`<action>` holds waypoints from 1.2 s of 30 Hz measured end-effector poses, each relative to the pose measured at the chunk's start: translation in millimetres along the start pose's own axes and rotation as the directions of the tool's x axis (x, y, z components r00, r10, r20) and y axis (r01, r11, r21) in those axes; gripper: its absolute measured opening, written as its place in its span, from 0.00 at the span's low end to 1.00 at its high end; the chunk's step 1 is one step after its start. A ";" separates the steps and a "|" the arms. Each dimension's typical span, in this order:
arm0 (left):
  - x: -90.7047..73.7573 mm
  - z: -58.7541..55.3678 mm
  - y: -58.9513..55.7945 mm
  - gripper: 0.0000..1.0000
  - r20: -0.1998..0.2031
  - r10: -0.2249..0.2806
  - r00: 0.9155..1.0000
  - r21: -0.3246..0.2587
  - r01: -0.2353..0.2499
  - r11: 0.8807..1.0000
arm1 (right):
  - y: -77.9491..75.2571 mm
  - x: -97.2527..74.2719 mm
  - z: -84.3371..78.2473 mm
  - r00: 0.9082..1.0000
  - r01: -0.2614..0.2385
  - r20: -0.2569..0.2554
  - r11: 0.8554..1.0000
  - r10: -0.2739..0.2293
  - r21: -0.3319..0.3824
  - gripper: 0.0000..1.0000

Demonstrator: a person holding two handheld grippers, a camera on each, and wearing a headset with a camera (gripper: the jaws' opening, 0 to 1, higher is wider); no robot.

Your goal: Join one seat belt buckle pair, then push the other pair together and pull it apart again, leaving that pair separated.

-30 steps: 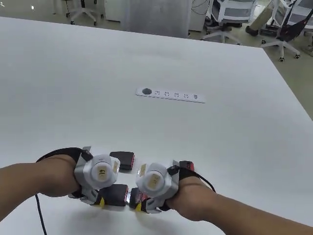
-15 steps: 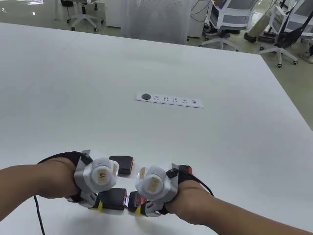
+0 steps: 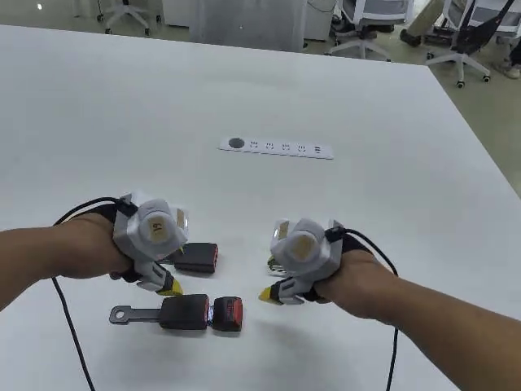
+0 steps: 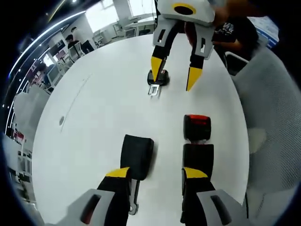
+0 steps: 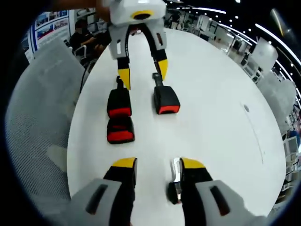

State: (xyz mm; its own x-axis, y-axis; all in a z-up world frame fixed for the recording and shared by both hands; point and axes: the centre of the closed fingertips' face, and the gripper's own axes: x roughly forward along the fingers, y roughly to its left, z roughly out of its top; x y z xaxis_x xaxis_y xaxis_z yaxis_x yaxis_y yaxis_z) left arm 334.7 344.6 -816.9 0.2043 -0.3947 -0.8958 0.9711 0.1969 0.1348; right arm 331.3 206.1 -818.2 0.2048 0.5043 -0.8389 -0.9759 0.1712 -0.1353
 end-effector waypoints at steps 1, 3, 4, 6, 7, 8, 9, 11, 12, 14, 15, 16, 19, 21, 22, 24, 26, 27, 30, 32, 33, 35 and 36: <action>0.5 0.2 2.2 0.44 0.000 0.002 1.000 0.000 -0.002 1.000 | -2.8 -0.8 -2.3 1.000 0.005 -0.005 1.000 -0.005 0.003 0.37; 4.7 -0.2 14.8 0.44 0.002 0.008 1.000 -0.005 -0.008 1.000 | -14.6 -4.0 -12.3 1.000 0.013 -0.015 1.000 -0.013 0.013 0.37; 7.8 0.1 20.1 0.45 0.002 0.006 1.000 -0.011 -0.006 1.000 | -19.9 -6.0 -19.2 1.000 0.016 -0.025 1.000 -0.016 0.019 0.37; 13.0 -0.5 25.1 0.46 -0.004 -0.002 1.000 -0.016 0.002 1.000 | -26.3 -7.5 -31.6 0.999 0.019 -0.045 0.999 -0.018 0.025 0.37; 14.9 -0.5 25.9 0.47 -0.003 -0.010 1.000 -0.024 0.010 1.000 | -29.2 -7.6 -36.7 0.998 0.024 -0.054 0.999 -0.022 0.027 0.38; 17.8 -0.3 25.7 0.47 0.000 -0.025 1.000 -0.035 0.025 0.999 | -32.2 -7.3 -45.2 0.997 0.021 -0.072 0.999 -0.019 0.037 0.38; 21.2 -0.9 29.9 0.47 -0.005 -0.026 1.000 -0.029 0.026 0.999 | -32.1 -6.8 -49.2 0.997 0.010 -0.075 0.999 -0.006 0.050 0.38; 25.9 -3.9 35.3 0.48 -0.023 -0.027 0.999 -0.013 0.026 1.000 | -35.7 -6.0 -55.3 0.997 0.012 -0.081 0.999 -0.007 0.050 0.38; 27.3 -4.5 33.9 0.48 -0.029 -0.035 0.999 -0.001 0.035 0.999 | -37.2 -4.0 -59.0 0.996 0.007 -0.087 0.999 -0.002 0.053 0.38; 31.2 -6.0 32.2 0.48 -0.038 -0.052 0.998 0.004 0.053 0.999 | -38.5 -0.5 -63.5 0.995 0.001 -0.095 0.998 0.004 0.058 0.38; 33.1 -7.0 31.9 0.48 -0.042 -0.056 0.998 0.011 0.057 0.998 | -38.9 1.4 -65.5 0.995 -0.001 -0.097 0.998 0.007 0.059 0.38; 35.3 -8.7 28.9 0.48 -0.051 -0.072 0.996 0.025 0.073 0.997 | -39.1 4.8 -67.8 0.995 -0.008 -0.099 0.998 0.014 0.063 0.38; 40.3 -14.0 24.8 0.45 -0.067 -0.093 0.993 0.043 0.096 0.994 | -36.0 11.5 -67.4 0.996 -0.032 -0.083 0.997 0.037 0.064 0.37; 39.0 -13.9 24.5 0.37 -0.058 -0.107 0.993 0.041 0.109 0.993 | -35.4 14.8 -68.7 0.996 -0.039 -0.082 0.999 0.042 0.036 0.37; 38.6 -13.2 23.4 0.35 -0.051 -0.114 0.992 0.036 0.116 0.993 | -35.4 15.4 -70.0 0.995 -0.038 -0.087 0.999 0.039 0.006 0.35; 38.2 -13.6 25.0 0.33 -0.046 -0.126 0.991 0.044 0.128 0.991 | -33.7 15.0 -69.1 0.996 -0.043 -0.079 0.998 0.039 -0.039 0.35; 38.4 -13.3 23.6 0.33 -0.046 -0.135 0.990 0.052 0.138 0.989 | -35.3 14.8 -69.7 0.997 -0.043 -0.062 0.999 0.041 -0.030 0.34; 38.5 -13.0 22.9 0.33 -0.050 -0.139 0.989 0.068 0.143 0.987 | -36.0 14.9 -69.5 0.998 -0.048 -0.046 0.999 0.047 -0.019 0.34; 38.3 -13.8 22.6 0.33 -0.053 -0.146 0.988 0.072 0.150 0.986 | -35.6 15.9 -68.4 0.998 -0.052 -0.036 0.999 0.052 -0.013 0.34; 38.3 -14.9 23.1 0.33 -0.044 -0.153 0.987 0.064 0.156 0.986 | -35.4 16.5 -68.0 0.998 -0.053 -0.038 0.999 0.053 -0.009 0.34; 38.9 -15.6 23.5 0.33 -0.041 -0.157 0.987 0.061 0.159 0.985 | -35.7 16.5 -67.8 0.998 -0.056 -0.037 0.998 0.055 -0.011 0.34; 39.2 -15.8 23.1 0.33 -0.036 -0.160 0.986 0.062 0.162 0.985 | -35.3 16.7 -67.3 0.997 -0.062 -0.042 0.998 0.061 -0.011 0.34; 39.0 -16.0 22.7 0.33 -0.036 -0.159 0.987 0.063 0.161 0.985 | -35.8 17.0 -66.3 0.997 -0.062 -0.049 0.998 0.060 -0.024 0.34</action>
State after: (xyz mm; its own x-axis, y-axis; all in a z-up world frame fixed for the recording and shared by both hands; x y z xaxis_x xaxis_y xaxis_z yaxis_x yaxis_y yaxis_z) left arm 362.8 348.0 -855.6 0.0424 -0.3881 -0.9206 0.9972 0.0739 0.0147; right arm 364.7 152.4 -862.6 0.1414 0.4720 -0.8702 -0.9882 0.1194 -0.0959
